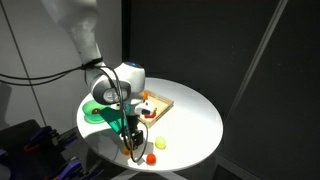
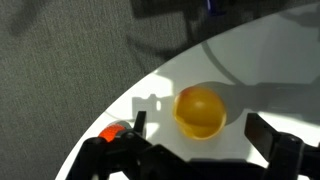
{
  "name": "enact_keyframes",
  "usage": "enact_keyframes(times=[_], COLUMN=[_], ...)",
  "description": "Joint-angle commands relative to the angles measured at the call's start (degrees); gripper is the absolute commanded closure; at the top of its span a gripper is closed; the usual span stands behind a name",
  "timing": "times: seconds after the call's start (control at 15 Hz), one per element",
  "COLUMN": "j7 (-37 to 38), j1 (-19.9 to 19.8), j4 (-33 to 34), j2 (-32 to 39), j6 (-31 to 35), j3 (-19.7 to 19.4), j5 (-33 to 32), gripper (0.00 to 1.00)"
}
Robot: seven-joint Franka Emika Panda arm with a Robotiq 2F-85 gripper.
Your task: Put the yellow object in the bowl
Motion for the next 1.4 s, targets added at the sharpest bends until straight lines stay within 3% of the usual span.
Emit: enact_keyframes(times=[0.0, 0.6, 1.33], j7=[0.70, 1.68, 0.94], j1=[-1.13, -0.49, -0.67], j4=[1.43, 3.61, 3.08], j2=[2.20, 6.86, 6.49], j6=[1.10, 3.12, 2.31], j3=[0.81, -0.21, 0.25], j5=[0.13, -0.88, -0.90], gripper=[0.00, 0.00, 0.00])
